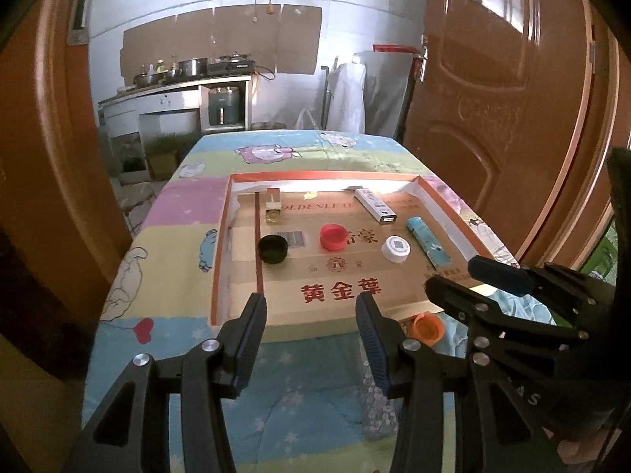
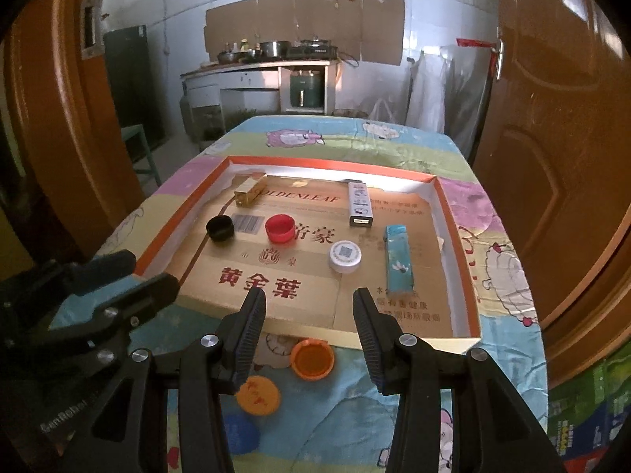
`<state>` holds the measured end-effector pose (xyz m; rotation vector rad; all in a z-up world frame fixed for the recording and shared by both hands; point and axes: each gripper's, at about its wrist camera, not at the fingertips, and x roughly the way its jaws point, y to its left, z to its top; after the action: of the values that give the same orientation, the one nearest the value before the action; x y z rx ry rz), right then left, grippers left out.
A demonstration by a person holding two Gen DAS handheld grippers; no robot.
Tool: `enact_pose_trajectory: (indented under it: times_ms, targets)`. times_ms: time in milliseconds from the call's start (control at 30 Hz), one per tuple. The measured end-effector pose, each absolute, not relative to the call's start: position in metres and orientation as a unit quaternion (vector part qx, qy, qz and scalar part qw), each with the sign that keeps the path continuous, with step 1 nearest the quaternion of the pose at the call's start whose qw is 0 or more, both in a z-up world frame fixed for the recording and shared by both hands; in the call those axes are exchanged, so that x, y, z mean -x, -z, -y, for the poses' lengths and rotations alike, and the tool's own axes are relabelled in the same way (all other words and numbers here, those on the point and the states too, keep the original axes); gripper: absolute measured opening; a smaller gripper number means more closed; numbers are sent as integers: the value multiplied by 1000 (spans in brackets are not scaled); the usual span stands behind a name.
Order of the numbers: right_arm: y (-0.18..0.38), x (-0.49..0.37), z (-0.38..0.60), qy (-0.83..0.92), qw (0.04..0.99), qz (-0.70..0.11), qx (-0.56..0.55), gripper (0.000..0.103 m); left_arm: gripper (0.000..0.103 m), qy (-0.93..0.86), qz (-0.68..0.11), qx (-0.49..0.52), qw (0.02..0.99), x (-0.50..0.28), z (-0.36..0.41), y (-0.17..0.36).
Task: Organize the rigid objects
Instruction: 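Withdraw both open tools from the tray toward the orange and blue caps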
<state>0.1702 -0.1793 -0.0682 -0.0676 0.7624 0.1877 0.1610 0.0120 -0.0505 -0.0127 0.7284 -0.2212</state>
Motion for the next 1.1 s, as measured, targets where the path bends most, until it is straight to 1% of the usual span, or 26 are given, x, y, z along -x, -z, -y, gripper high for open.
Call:
enact_pose_trajectory:
  times_ms: [300,633,900,1100]
  targets:
    - [61,-145,190,-84,928,-361,18,48,47,86,-340,3,937,-139,-26,42]
    - [64,-113,209,-72,929,-362,-5,48,47,94,-340,4,936,-122,-26,42]
    - [75,-86,221,-62,928,-367,-27,48,47,118,-343,-4,932,-112,-10,48]
    - [86,-78,223,-62,924,-374,-40,48,47,129,-359,-16,924,-116,7,65]
